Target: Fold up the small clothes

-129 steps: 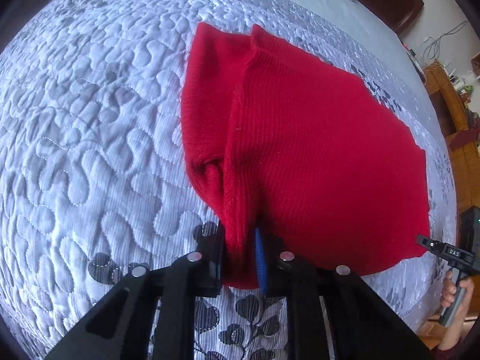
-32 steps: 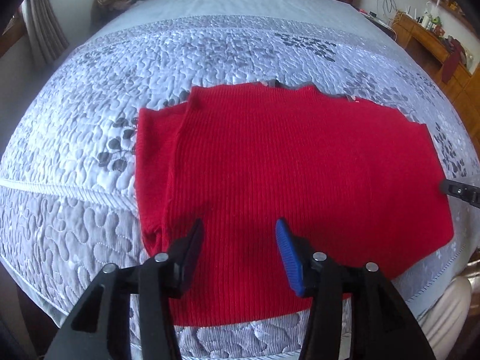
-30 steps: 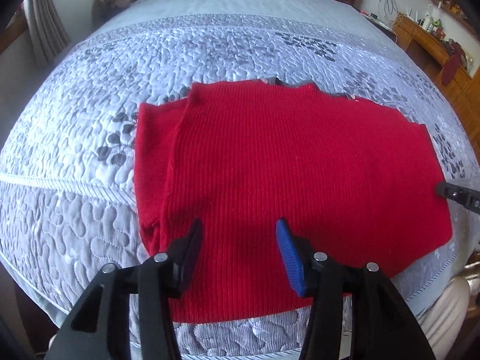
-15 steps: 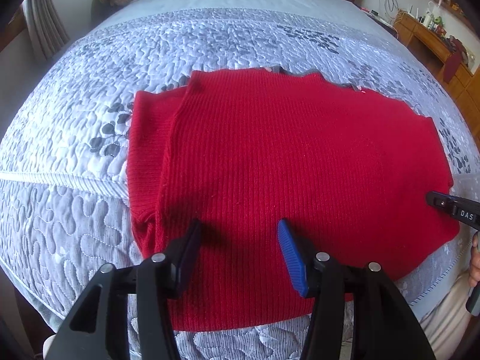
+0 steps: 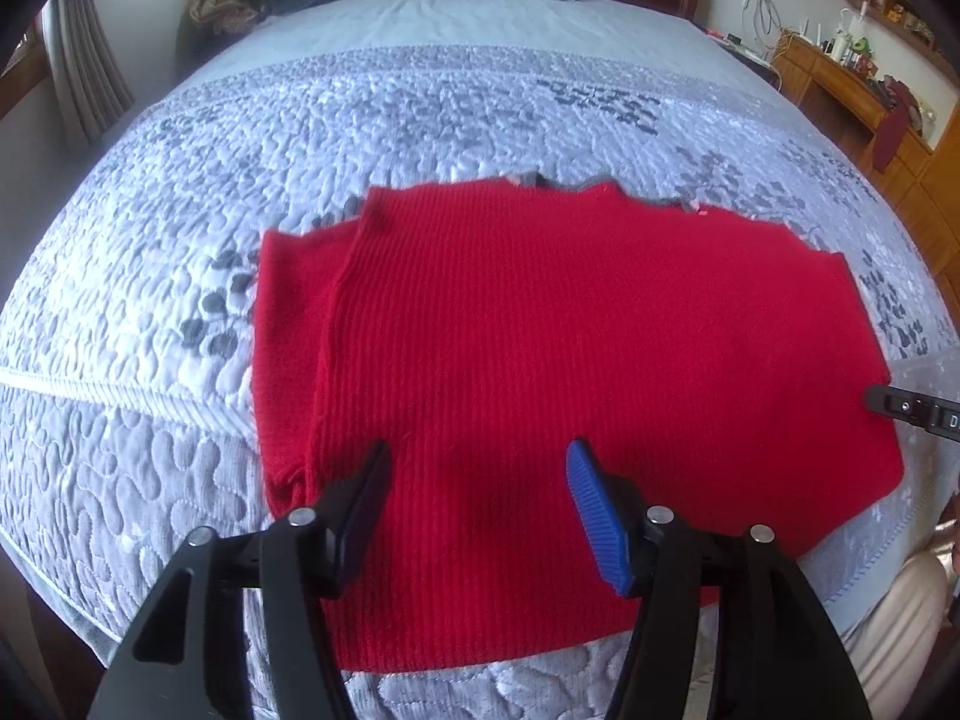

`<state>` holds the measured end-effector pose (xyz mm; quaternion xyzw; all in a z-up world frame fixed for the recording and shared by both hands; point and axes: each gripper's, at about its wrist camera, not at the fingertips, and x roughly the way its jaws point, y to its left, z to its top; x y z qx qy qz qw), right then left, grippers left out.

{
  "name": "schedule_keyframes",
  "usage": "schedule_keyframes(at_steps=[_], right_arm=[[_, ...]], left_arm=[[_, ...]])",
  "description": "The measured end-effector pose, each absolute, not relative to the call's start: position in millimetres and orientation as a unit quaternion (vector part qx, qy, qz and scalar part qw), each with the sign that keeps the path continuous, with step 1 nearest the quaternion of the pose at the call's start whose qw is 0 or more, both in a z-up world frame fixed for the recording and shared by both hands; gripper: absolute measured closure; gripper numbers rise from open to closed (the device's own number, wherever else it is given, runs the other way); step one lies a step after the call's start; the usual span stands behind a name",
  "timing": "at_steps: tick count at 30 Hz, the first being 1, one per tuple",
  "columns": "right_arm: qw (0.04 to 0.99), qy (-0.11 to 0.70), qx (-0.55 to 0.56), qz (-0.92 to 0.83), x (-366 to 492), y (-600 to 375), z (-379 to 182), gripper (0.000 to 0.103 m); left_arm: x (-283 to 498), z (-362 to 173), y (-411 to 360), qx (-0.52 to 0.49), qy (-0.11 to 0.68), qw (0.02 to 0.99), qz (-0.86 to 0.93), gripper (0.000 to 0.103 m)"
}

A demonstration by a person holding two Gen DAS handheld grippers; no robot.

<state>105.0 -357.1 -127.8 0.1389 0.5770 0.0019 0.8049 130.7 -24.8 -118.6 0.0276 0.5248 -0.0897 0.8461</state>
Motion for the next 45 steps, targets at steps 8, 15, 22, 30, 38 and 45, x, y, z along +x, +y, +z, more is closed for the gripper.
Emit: schedule_keyframes(at_steps=[8,15,22,30,38,45], right_arm=[[0.791,0.587,0.169,-0.027,96.6,-408.4,-125.9,0.029],[0.767,0.610,0.197,0.007,109.5,-417.5,-152.2,0.025],[0.761,0.609,0.220,0.022,127.9,-415.4,-167.5,0.023],[0.769,0.596,0.230,0.031,136.3,-416.6,-165.3,0.054],[0.768,0.594,0.236,0.035,143.1,-411.1,-151.1,0.085],[0.801,0.584,0.124,0.029,158.7,-360.5,-97.9,0.087]], left_arm=[[155.2,-120.2,-56.0,0.028,0.527,0.842,-0.112,0.041],[176.8,-140.8,-65.2,0.035,0.546,0.831,-0.102,0.040],[185.0,-150.3,-59.6,0.029,0.556,0.824,-0.110,0.032],[185.8,-154.3,-59.0,0.028,0.555,0.824,-0.112,0.031],[187.0,-153.7,-53.5,0.011,0.564,0.816,-0.125,0.031],[179.3,-124.2,-17.4,-0.022,0.553,0.823,-0.130,0.032]])
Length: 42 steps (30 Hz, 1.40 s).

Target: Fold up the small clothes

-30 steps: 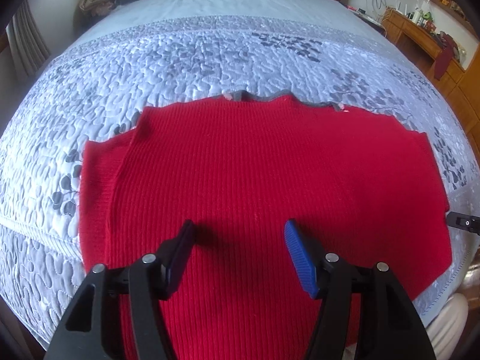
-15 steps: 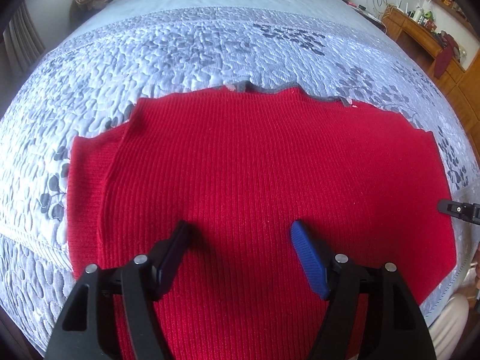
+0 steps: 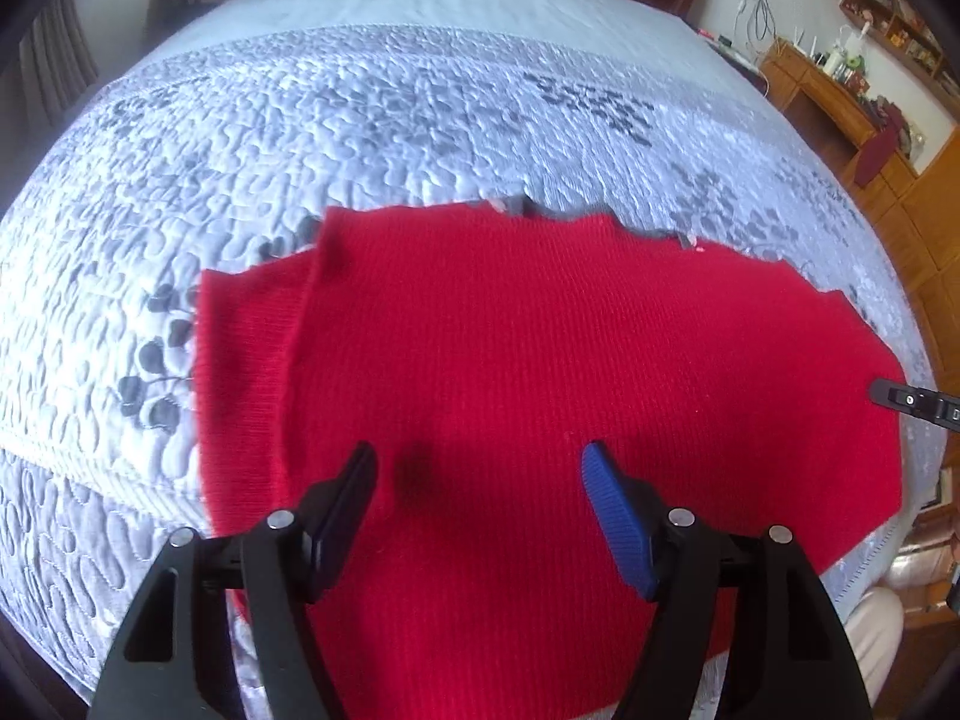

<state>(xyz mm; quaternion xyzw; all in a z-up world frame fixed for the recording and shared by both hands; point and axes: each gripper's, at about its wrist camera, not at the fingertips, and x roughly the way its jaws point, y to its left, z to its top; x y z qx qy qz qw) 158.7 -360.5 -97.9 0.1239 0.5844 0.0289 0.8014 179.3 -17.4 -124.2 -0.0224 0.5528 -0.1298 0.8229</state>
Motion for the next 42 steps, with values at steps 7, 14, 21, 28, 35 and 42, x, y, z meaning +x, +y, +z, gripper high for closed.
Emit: schedule_keyframes(at_steps=[7,14,21,28,35,42], right_arm=[[0.814,0.575,0.064,0.059,180.7,-287.2,-68.0,0.088],[0.807,0.571,0.023,0.151,189.1,-191.4,-73.2,0.088],[0.799,0.563,0.028,0.211,167.9,-176.7,-69.1,0.058],[0.796,0.562,-0.028,0.224,111.6,-193.8,-64.7,0.040],[0.783,0.573,-0.079,0.229,74.8,-160.9,-108.0,0.040],[0.787,0.573,-0.123,0.194,86.9,-152.5,-140.5,0.054]], left_arm=[[177.8,-129.0,18.5,-0.039,0.561,0.819,-0.117,0.033],[181.2,-141.8,33.6,-0.054,0.572,0.809,-0.122,0.033],[180.0,-146.7,32.4,-0.042,0.572,0.810,-0.121,0.032],[182.2,-121.9,33.7,-0.072,0.564,0.815,-0.113,0.032],[189.5,-112.8,13.5,-0.072,0.582,0.802,-0.112,0.032],[191.9,-111.3,-0.6,-0.103,0.596,0.786,-0.128,0.031]])
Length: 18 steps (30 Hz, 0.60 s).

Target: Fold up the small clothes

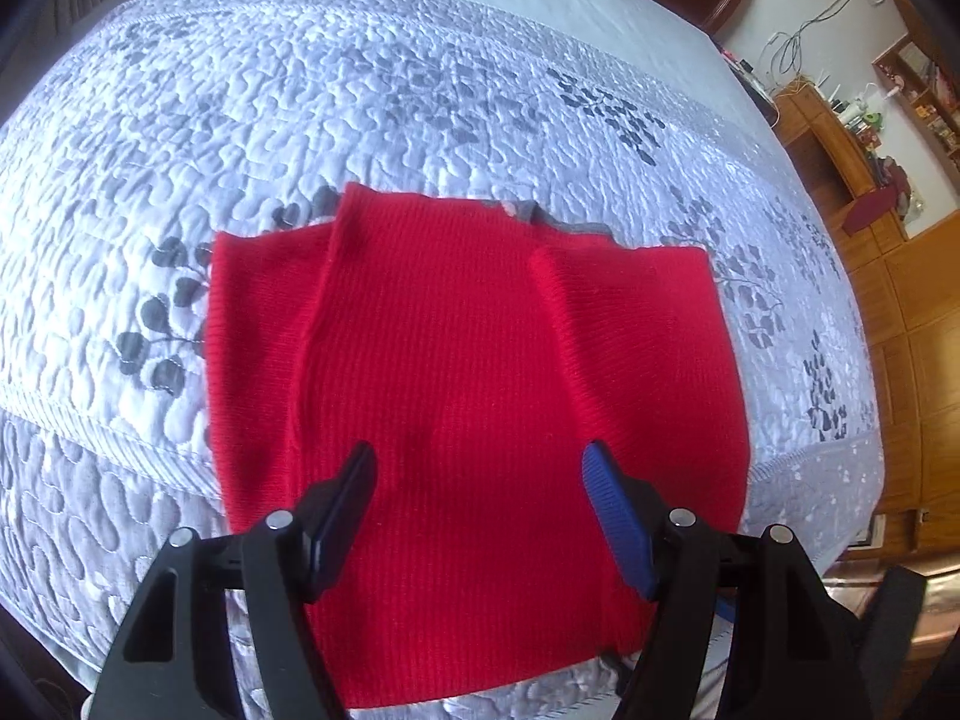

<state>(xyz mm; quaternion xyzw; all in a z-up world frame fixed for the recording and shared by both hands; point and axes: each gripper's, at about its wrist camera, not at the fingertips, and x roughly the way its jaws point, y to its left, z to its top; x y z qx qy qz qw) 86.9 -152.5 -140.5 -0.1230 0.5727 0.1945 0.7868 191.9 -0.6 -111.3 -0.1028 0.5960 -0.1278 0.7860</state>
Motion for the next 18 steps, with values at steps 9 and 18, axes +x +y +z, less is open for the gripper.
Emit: schedule_keyframes(at_steps=[9,18], right_arm=[[0.786,0.566,0.062,0.239,103.7,-209.1,-105.0,0.094],[0.792,0.544,0.120,0.250,105.1,-253.4,-74.3,0.094]], left_arm=[[200.0,-118.7,-12.7,-0.152,0.617,0.756,-0.155,0.027],[226.3,-139.0,-57.6,-0.236,0.645,0.699,-0.199,0.026]])
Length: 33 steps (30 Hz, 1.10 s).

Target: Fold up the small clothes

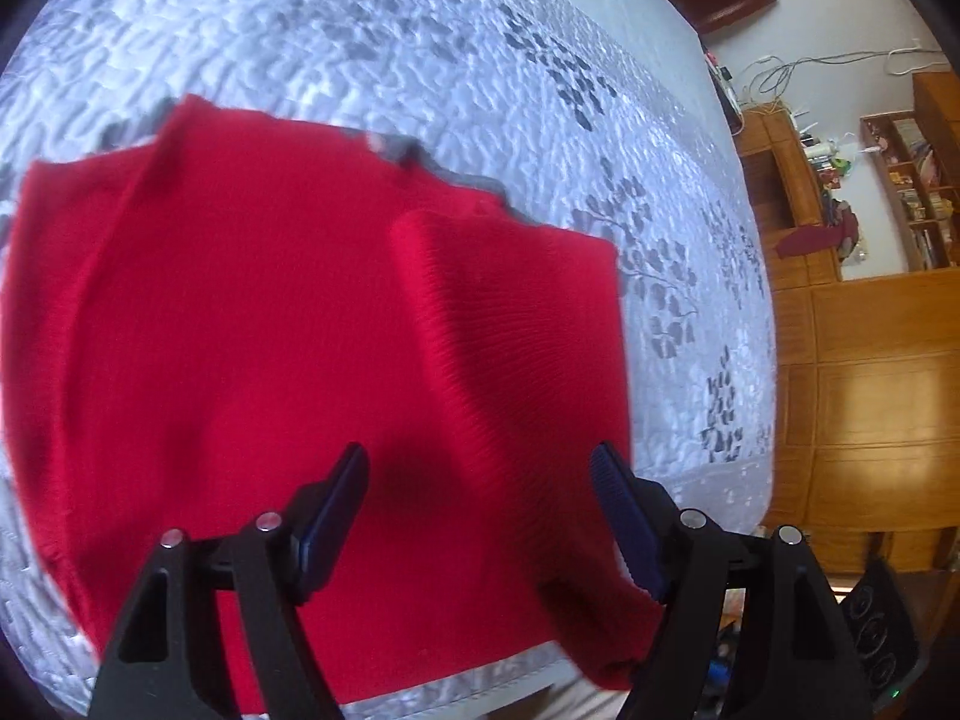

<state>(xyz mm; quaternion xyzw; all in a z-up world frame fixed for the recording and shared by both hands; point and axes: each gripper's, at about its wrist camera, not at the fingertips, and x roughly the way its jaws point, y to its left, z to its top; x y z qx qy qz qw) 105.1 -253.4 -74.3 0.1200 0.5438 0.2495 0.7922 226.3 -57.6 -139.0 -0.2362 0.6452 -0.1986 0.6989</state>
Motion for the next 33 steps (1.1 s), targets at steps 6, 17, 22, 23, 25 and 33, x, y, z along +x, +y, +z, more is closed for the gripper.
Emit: schedule_keyframes(at_steps=[6,17,22,23,25,33], right_arm=[[0.794,0.541,0.118,0.251,103.2,-256.7,-75.0,0.094],[0.790,0.541,0.111,0.267,103.1,-237.2,-72.2,0.094],[0.790,0.528,0.102,0.292,108.7,-204.5,-55.1,0.094],[0.790,0.526,0.100,0.299,110.2,-196.8,-51.6,0.094],[0.788,0.521,0.096,0.314,114.4,-178.7,-45.1,0.094],[0.763,0.531,0.070,0.361,130.1,-94.0,-51.0,0.094]], left_arm=[[250.4,-149.2,-86.6,-0.217,0.653,0.697,-0.200,0.063],[263.5,-119.3,-82.5,-0.212,0.602,0.735,-0.229,0.091],[263.6,-77.5,-57.5,-0.207,0.558,0.767,-0.240,0.095],[263.5,-69.3,-50.0,-0.207,0.548,0.773,-0.241,0.095],[262.8,-52.9,-34.0,-0.202,0.531,0.787,-0.240,0.096],[258.8,-33.7,38.8,-0.184,0.514,0.811,-0.212,0.096]])
